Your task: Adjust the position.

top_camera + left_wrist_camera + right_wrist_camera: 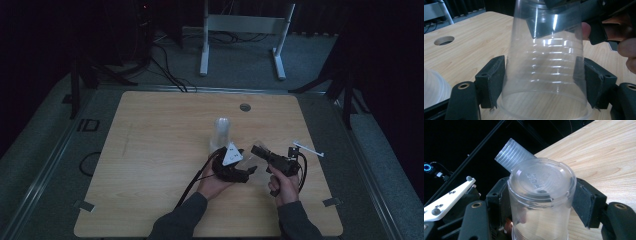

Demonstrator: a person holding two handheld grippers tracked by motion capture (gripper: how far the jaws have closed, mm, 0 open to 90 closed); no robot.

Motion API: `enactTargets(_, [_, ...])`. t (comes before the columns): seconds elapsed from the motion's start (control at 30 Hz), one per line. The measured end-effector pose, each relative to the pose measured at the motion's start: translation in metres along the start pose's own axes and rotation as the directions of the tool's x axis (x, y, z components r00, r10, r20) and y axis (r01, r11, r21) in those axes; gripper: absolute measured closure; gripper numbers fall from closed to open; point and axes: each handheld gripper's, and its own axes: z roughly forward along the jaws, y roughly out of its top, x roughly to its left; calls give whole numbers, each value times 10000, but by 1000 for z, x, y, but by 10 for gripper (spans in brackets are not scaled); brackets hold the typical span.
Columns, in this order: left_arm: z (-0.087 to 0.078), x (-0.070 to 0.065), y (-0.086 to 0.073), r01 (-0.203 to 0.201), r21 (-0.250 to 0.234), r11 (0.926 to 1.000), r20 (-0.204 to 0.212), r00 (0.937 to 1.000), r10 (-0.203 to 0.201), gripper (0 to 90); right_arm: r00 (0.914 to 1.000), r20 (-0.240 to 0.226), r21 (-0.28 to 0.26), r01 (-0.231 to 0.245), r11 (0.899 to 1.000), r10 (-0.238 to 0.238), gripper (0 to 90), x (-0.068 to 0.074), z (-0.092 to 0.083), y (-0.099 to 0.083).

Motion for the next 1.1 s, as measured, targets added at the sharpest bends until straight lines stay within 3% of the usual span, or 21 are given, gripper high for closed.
enactTargets(1.1, [-7, 11, 1, 43, 291, 9996, -271, 9996, -35, 295, 9978, 152, 342, 635, 9974, -640, 327, 3, -16, -1])
